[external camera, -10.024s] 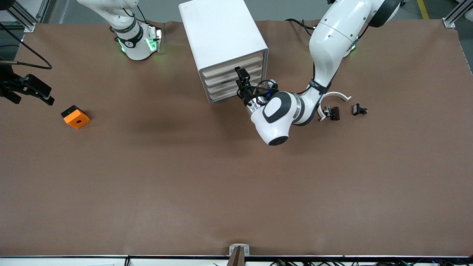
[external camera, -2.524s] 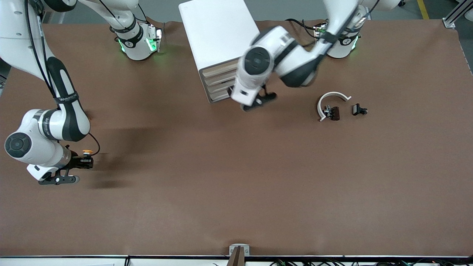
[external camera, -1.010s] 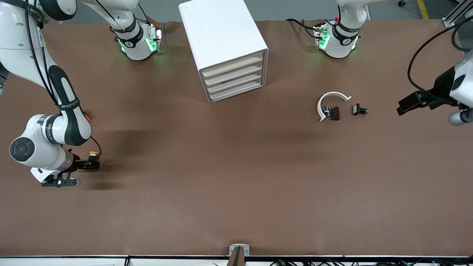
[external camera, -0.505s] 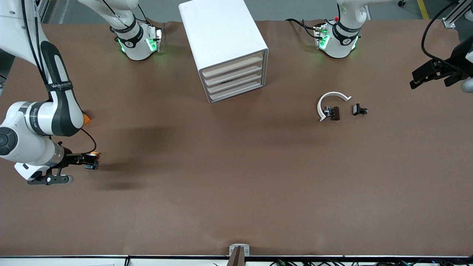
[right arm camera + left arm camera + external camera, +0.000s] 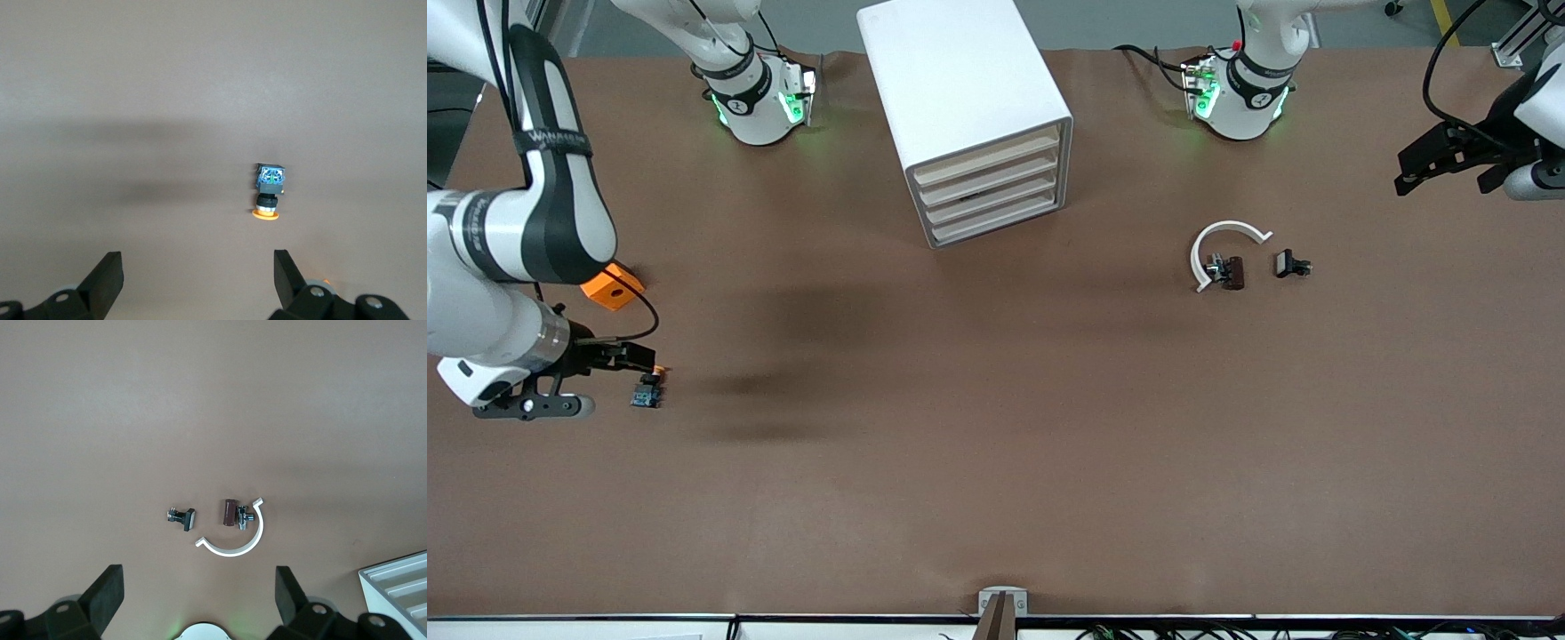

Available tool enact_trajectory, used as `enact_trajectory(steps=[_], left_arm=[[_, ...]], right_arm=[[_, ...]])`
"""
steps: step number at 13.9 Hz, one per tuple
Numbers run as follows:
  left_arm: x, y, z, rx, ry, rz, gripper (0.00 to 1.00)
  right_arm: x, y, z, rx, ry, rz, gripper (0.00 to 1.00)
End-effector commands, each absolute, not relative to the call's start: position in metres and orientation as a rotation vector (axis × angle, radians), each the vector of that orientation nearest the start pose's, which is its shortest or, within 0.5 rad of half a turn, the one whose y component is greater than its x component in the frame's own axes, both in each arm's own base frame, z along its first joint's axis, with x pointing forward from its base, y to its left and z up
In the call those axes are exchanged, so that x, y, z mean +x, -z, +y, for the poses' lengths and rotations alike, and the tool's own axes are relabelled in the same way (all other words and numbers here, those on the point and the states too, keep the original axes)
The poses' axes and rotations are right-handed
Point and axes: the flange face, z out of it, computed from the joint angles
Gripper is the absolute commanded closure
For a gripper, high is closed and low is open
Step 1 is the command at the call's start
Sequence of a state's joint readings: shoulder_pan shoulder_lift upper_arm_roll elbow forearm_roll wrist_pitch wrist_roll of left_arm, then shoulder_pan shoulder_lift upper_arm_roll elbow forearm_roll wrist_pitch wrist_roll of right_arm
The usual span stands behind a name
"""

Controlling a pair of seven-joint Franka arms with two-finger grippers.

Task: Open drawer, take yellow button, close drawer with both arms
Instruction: 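Open the right gripper to set the button down on the table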

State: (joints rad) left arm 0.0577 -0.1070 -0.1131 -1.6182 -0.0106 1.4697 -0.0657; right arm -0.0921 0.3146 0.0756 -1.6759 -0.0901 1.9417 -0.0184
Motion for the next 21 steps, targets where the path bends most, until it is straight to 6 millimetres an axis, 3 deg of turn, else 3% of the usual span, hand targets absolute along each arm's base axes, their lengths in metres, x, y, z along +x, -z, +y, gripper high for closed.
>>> enact_trajectory(steps=[1,6,11,15,18,21], left_arm=[[0.503,-0.651,-0.036,-3.129,-0.080,0.004,0.00],[0.504,-0.648,-0.036,-3.128,-0.089,0.004,0.00],[0.503,-0.649,-0.036,-3.126,-0.094,0.013,0.00],[0.499,-0.652,-0.034,-3.124,-0.110,-0.006,0.00],[0.498,-0.653,-0.035,-3.124,-0.111,-0.002,0.00],[0.499,-0.656,-0.035,-3.096,-0.095,-0.014,0.00]], right_arm=[[0.627,-0.445,-0.009,-3.192,-0.084,-0.045,0.00],[0.604,-0.499,0.003,-3.192,-0.057,-0.059,0.00],[0.565,-0.555,0.013,-3.132,-0.091,-0.037,0.00],[0.546,-0.588,0.002,-3.140,-0.067,-0.009,0.00],[0.547,-0.621,-0.009,-3.144,-0.029,0.019,0.00],[0.547,-0.634,-0.022,-3.140,0.014,0.039,0.00]])
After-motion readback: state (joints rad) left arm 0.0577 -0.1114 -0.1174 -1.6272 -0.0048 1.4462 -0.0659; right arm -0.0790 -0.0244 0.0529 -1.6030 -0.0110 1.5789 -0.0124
